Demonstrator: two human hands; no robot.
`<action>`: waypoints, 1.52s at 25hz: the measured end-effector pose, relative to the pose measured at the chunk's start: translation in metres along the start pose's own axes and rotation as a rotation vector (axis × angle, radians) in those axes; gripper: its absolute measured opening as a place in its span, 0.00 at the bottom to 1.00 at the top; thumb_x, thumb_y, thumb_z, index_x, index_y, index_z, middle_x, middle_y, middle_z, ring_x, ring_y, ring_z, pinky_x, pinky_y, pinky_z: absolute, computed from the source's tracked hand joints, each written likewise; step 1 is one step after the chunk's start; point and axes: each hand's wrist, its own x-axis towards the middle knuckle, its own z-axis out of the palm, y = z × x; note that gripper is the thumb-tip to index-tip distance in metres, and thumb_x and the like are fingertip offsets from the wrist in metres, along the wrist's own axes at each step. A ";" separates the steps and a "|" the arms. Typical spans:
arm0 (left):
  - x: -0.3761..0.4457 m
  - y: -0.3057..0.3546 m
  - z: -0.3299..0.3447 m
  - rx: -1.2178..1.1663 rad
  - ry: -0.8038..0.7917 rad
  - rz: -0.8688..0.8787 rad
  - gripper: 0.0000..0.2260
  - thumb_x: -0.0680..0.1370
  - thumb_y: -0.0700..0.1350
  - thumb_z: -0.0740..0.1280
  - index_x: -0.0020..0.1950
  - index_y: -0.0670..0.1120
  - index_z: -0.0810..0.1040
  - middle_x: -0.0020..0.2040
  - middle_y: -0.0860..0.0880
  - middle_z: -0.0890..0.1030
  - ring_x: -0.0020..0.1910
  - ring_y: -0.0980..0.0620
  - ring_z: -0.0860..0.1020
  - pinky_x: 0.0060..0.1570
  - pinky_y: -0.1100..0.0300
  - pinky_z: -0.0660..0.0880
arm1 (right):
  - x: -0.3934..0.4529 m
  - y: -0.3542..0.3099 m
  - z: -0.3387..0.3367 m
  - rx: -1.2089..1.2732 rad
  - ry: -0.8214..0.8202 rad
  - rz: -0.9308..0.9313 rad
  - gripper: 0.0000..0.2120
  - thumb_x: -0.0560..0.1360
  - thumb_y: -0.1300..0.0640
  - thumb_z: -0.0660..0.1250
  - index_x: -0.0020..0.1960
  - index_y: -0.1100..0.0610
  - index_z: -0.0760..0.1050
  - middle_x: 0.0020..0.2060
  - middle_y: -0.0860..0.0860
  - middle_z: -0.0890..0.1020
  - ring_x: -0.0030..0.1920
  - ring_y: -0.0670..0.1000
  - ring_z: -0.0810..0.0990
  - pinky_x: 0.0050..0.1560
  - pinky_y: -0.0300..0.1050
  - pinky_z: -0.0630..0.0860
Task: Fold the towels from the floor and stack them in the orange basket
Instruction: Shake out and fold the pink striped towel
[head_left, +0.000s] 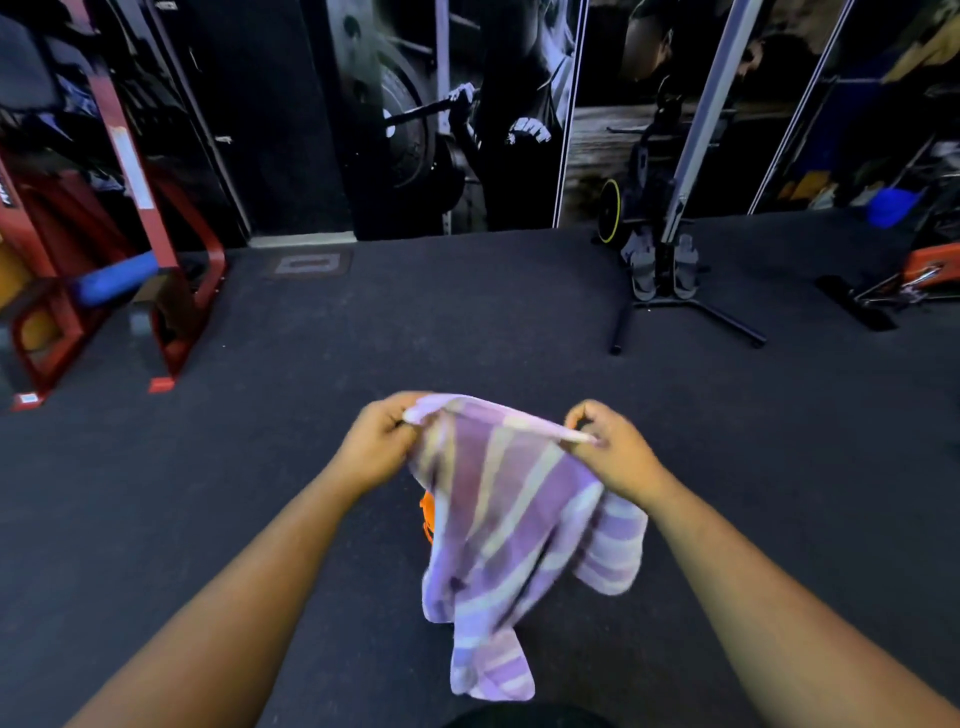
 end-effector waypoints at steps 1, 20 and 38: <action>0.001 0.001 0.000 -0.175 0.099 -0.089 0.17 0.81 0.36 0.61 0.50 0.54 0.86 0.48 0.57 0.85 0.46 0.60 0.81 0.45 0.60 0.77 | -0.001 0.005 -0.003 -0.118 -0.093 0.000 0.13 0.69 0.49 0.79 0.44 0.53 0.76 0.34 0.52 0.79 0.33 0.43 0.71 0.36 0.43 0.69; -0.027 -0.007 0.062 0.175 -0.454 -0.061 0.16 0.79 0.54 0.71 0.66 0.59 0.76 0.61 0.65 0.79 0.56 0.66 0.78 0.56 0.65 0.76 | -0.012 0.000 0.056 0.096 -0.294 -0.031 0.09 0.80 0.59 0.69 0.42 0.55 0.74 0.37 0.46 0.76 0.39 0.42 0.77 0.43 0.39 0.71; -0.027 -0.019 0.056 -0.331 0.032 -0.372 0.23 0.80 0.64 0.62 0.61 0.48 0.79 0.56 0.48 0.85 0.56 0.51 0.83 0.58 0.54 0.78 | -0.025 0.001 0.056 0.493 0.280 0.266 0.10 0.76 0.64 0.65 0.49 0.53 0.82 0.45 0.49 0.86 0.48 0.50 0.82 0.51 0.45 0.78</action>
